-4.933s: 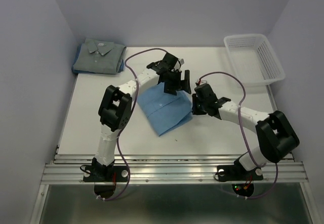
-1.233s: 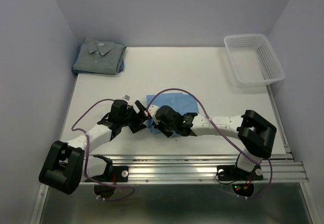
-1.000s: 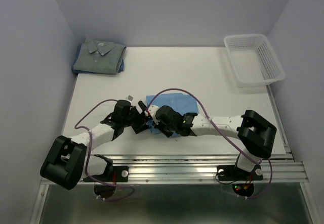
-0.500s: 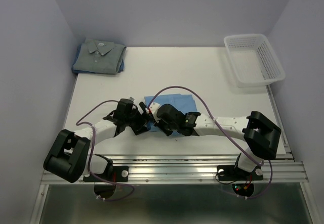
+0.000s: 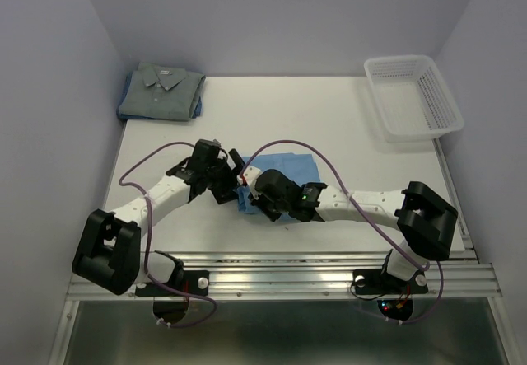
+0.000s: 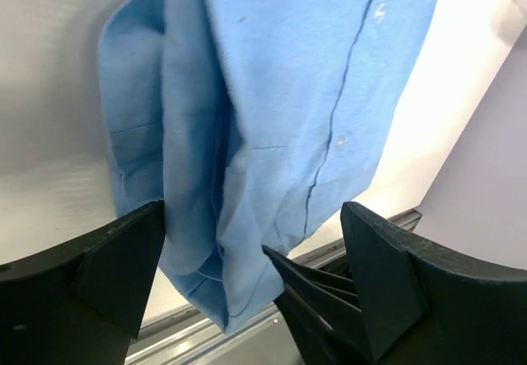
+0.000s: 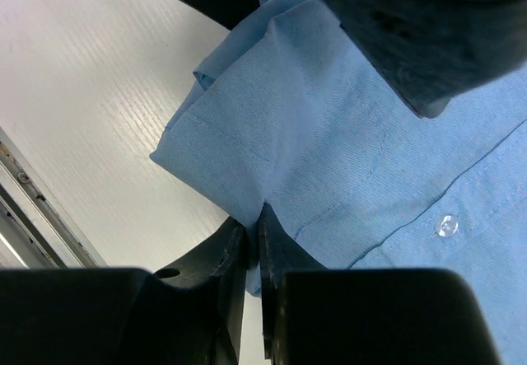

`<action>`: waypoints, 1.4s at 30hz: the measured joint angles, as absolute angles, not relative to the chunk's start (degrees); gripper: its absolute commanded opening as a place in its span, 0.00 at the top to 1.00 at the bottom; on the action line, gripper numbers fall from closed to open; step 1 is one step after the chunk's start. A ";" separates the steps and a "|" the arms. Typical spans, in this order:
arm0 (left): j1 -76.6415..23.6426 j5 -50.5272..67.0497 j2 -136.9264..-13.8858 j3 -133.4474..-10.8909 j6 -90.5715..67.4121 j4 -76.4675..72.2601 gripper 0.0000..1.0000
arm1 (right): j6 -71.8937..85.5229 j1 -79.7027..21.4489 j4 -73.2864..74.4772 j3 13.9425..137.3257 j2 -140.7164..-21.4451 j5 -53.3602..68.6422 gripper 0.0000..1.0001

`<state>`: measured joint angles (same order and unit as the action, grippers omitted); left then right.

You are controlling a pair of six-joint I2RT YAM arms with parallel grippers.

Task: Fold and stack the long sleeve shirts
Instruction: Fold the shirt

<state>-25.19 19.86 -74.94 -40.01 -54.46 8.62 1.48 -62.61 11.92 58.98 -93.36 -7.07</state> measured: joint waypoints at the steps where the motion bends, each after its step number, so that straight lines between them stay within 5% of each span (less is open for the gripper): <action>1: -25.19 19.68 -74.91 -40.95 -54.24 9.23 0.01 | 1.52 -62.61 11.90 58.98 -93.36 -7.07 0.87; 12: -25.41 17.10 -67.51 -37.04 -56.75 18.65 0.01 | 3.51 -62.61 9.28 57.58 -93.36 -7.31 0.93; 31: -30.37 17.52 -52.29 -20.25 -77.08 0.19 0.01 | 6.07 -62.61 4.86 55.35 -94.78 -5.96 0.94; 42: -33.19 17.04 -57.14 -17.67 -80.05 -3.27 0.01 | 8.78 -62.63 4.25 55.35 -95.26 -6.15 0.94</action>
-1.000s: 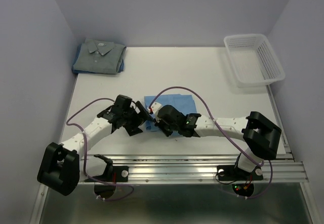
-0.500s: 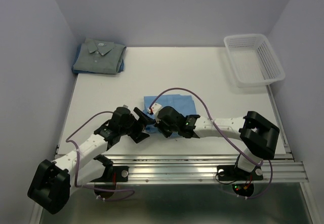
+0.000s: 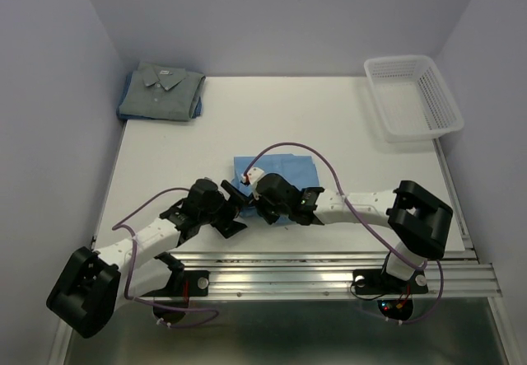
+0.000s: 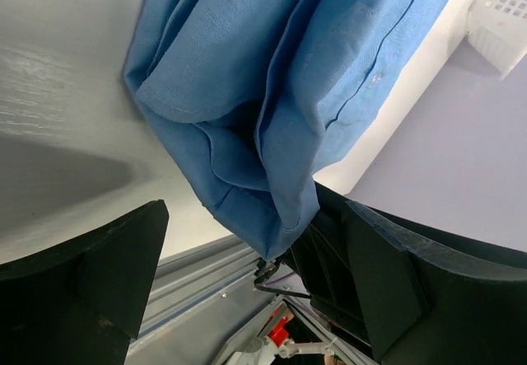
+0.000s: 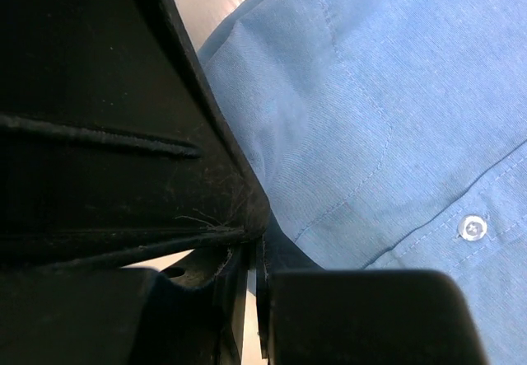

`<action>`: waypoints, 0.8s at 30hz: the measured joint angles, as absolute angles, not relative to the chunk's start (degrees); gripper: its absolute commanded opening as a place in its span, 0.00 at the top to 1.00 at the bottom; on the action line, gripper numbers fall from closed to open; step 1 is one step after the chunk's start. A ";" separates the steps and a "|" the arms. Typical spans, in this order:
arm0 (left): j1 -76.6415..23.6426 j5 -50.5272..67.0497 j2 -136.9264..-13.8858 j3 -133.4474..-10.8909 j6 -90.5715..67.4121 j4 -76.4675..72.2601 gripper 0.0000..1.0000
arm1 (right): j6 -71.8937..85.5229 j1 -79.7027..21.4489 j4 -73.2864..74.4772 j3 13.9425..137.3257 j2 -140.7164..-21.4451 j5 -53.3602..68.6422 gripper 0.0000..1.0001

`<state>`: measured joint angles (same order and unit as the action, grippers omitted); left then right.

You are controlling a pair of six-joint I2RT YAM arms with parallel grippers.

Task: Fold and stack the long sleeve shirts
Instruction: Fold the shirt

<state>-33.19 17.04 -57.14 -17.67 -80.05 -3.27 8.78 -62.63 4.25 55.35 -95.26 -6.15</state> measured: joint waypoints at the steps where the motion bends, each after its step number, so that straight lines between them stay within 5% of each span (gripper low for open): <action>1: -33.26 16.91 -57.41 -17.67 -80.09 -3.62 0.01 | 9.19 -62.61 4.19 55.35 -95.24 -6.20 0.95; 24: -33.78 12.62 -72.75 -20.69 -80.12 -17.78 0.01 | 9.04 -62.61 4.38 53.63 -88.71 0.54 0.95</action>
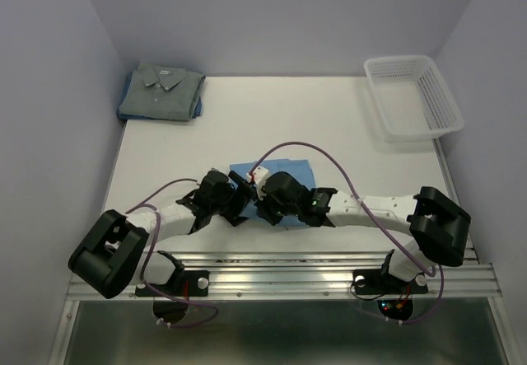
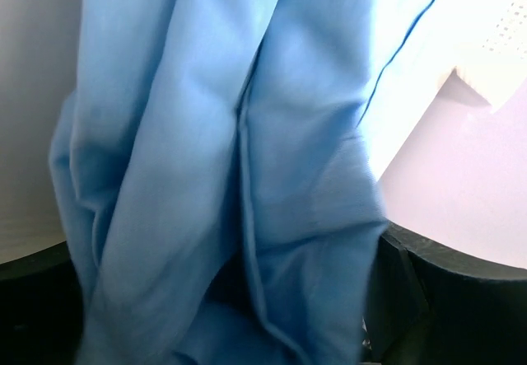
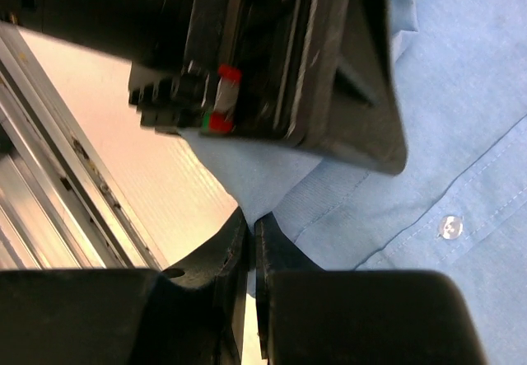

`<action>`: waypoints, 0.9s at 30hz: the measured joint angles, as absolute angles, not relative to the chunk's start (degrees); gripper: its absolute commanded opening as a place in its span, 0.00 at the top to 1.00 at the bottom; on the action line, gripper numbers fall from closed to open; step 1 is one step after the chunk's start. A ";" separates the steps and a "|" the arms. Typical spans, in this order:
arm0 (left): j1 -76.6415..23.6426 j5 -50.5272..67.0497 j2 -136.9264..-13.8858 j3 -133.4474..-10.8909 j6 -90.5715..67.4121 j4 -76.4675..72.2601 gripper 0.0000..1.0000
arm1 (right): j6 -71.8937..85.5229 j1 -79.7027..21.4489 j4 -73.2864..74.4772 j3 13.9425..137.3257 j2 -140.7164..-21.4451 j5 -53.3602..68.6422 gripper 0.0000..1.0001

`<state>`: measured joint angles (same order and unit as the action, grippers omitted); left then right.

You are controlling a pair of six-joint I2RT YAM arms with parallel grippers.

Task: Fold and stack the long sleeve shirts
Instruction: Fold the shirt

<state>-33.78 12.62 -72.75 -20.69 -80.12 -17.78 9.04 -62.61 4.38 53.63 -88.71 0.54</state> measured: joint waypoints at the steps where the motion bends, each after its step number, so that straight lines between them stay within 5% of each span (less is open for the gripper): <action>1: -33.74 12.14 -73.47 -21.32 -79.79 -17.78 0.01 | 8.99 -62.61 4.38 53.17 -88.58 0.71 0.94; 9: -32.88 11.09 -77.49 -25.41 -75.44 -16.88 0.12 | 8.69 -62.61 4.56 50.48 -85.93 2.02 0.95; 14: -32.77 11.68 -82.41 -29.23 -69.58 -16.84 0.45 | 8.36 -62.61 4.47 50.48 -85.49 2.15 0.94; 17: -32.75 13.32 -85.67 -31.07 -66.61 -17.37 0.93 | 8.32 -62.61 4.47 50.11 -85.49 2.11 0.94; 18: -32.77 13.80 -86.46 -31.38 -65.73 -17.69 1.00 | 8.29 -62.61 4.49 49.95 -85.49 2.02 0.94; 21: -32.80 15.73 -88.68 -32.77 -63.33 -17.72 1.00 | 8.16 -62.61 4.49 49.39 -85.45 1.50 0.93; 26: -32.99 14.35 -88.40 -37.19 -58.41 -10.98 1.00 | 8.64 -62.61 4.99 48.73 -83.92 -0.08 0.29; 27: -32.93 12.95 -87.70 -38.46 -57.10 -8.69 1.00 | 9.04 -62.61 5.54 48.73 -83.37 -0.56 0.25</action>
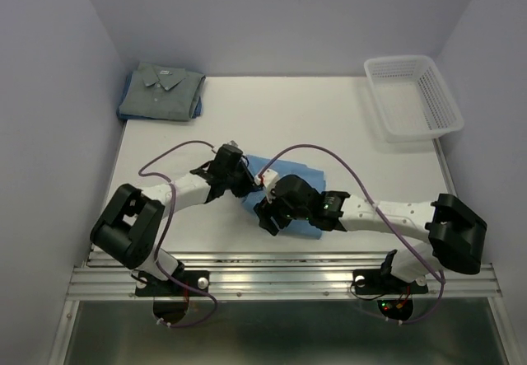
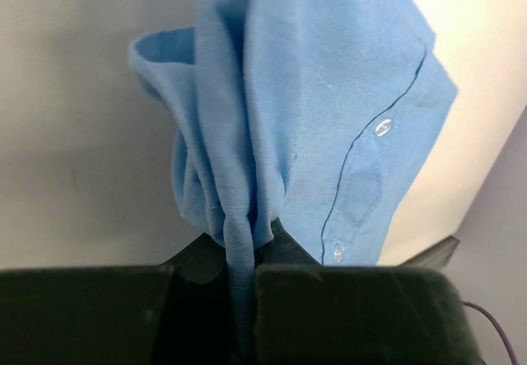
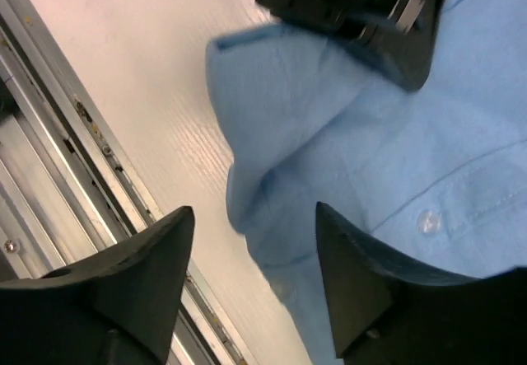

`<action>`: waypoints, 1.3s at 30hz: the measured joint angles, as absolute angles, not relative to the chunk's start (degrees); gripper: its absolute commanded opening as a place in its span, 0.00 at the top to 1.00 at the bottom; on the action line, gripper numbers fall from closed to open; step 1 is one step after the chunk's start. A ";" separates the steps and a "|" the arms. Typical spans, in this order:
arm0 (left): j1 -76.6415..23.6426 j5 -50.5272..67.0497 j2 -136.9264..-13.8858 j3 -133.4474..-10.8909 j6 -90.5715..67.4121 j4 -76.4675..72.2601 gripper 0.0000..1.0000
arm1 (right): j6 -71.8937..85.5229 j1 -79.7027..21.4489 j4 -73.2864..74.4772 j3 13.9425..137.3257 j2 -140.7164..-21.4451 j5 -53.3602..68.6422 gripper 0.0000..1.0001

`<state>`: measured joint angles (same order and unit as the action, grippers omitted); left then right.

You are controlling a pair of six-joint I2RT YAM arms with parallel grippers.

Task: Fold and stack the long sleeve shirts
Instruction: Fold the shirt

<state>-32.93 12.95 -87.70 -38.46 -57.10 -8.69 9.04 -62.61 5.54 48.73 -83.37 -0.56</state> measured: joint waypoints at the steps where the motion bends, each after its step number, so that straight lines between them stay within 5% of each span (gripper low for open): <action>1: -32.88 11.44 -86.50 -39.97 -55.55 -6.00 1.00 | 9.02 -62.63 6.00 48.73 -82.65 -1.08 0.07; 2: -32.88 10.11 -85.56 -41.47 -54.19 -3.33 1.00 | 9.26 -62.63 6.39 48.73 -82.13 -1.61 0.00; 13: -32.82 -11.16 -78.85 -71.83 -32.58 28.51 1.00 | 12.69 -62.63 11.16 47.88 -62.17 -14.74 0.00; 20: -32.62 -31.79 -88.18 -90.43 -24.27 48.84 1.00 | 13.93 -62.63 14.48 45.89 -54.41 -24.86 0.00; 29: -32.42 -53.82 -97.08 -94.52 -18.46 60.66 1.00 | 13.45 -62.63 18.09 44.31 -54.37 -29.93 0.00; 39: -31.00 -64.38 -112.53 -102.85 -13.76 62.22 1.00 | 12.88 -62.63 19.07 44.05 -54.37 -32.91 0.00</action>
